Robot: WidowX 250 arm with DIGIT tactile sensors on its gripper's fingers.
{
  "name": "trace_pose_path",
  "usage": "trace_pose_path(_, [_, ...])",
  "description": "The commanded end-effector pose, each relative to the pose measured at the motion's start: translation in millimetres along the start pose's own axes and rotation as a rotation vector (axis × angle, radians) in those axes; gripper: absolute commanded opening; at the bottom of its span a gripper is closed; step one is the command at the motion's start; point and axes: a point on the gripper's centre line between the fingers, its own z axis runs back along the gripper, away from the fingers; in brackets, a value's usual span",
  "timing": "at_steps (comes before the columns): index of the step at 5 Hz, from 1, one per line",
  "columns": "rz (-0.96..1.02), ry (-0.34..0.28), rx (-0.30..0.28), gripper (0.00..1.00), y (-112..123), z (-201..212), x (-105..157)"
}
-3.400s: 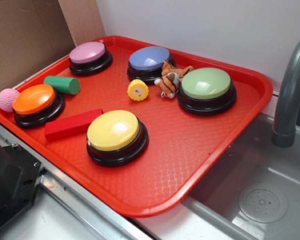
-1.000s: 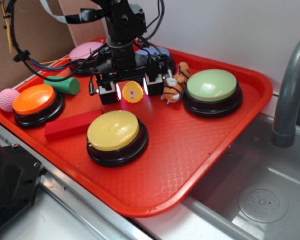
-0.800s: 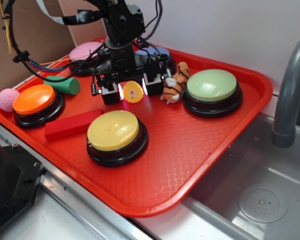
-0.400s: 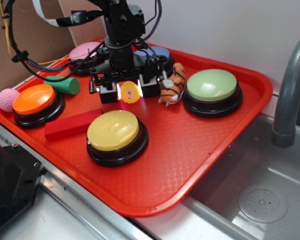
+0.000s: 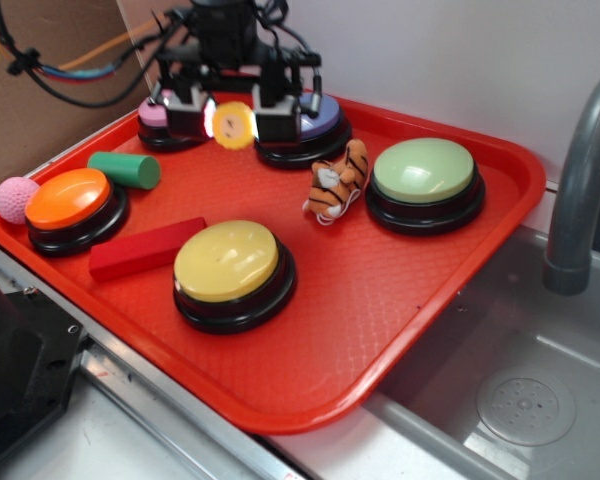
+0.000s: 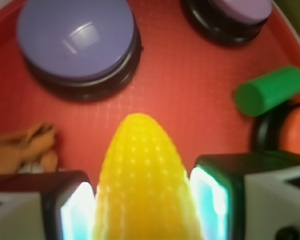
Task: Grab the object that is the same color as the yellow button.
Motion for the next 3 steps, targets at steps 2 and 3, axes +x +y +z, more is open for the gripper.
trace_pose_path(2, [-0.165,-0.146,-0.184,0.00,36,97,-11])
trace_pose_path(3, [-0.158,-0.147,-0.173,0.00,42,99,-13])
